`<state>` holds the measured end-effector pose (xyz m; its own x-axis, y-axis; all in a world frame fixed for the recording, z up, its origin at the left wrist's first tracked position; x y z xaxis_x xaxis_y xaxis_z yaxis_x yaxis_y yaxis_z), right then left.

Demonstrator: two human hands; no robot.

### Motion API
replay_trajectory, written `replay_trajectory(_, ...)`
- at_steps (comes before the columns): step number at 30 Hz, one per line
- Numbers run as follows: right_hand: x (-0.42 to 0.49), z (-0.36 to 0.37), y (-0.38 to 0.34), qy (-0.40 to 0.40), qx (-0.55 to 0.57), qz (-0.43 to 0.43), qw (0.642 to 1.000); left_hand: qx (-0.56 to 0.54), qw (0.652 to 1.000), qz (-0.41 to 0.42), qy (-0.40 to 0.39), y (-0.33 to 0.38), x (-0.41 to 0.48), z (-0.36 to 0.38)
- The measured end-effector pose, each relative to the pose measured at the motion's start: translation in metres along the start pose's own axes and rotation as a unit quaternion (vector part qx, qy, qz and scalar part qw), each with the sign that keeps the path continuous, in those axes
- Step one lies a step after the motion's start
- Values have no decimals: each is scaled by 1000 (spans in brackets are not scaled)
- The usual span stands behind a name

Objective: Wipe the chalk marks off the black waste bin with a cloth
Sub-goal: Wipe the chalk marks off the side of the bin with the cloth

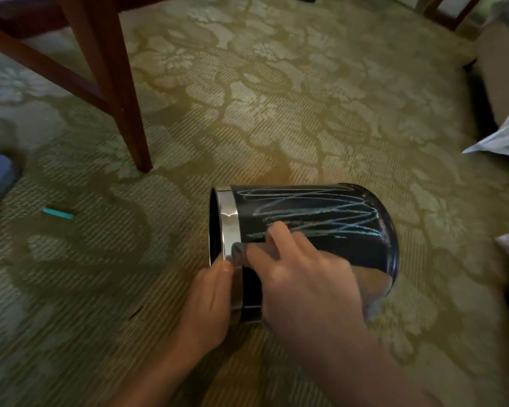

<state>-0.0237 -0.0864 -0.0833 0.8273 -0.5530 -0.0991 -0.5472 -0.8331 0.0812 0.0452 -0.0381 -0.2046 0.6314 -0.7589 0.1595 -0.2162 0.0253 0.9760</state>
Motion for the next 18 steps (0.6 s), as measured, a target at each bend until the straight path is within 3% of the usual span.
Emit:
replay_trajectory(6, -2, -8, 36, 29, -10, 83, 996, 20, 999, 24, -13, 7, 1, -2)
replay_trajectory(11, -2, -5, -1, 30, -11, -18, 999, 55, 996, 71, -13, 12, -5, -1)
replay_trajectory(15, 7, -12, 23, 41, 4, 33, 999, 75, 995, 64, 7, 9, -3, -3)
replay_trajectory(18, 11, -11, 8, 34, -19, 9, 999, 77, 995, 64, 10, 7, 0, -5)
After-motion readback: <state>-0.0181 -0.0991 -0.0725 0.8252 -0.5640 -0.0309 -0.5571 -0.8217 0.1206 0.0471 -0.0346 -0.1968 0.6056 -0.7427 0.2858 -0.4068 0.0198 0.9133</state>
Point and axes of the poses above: each hand's wrist, its own x-axis towards the middle knuckle, its own z-axis out of the palm, y = z × x, the point moved 9 cm from there along x, towards the middle knuckle, and after that the axes turned 1 degree about -z, right-handed, at the moved point
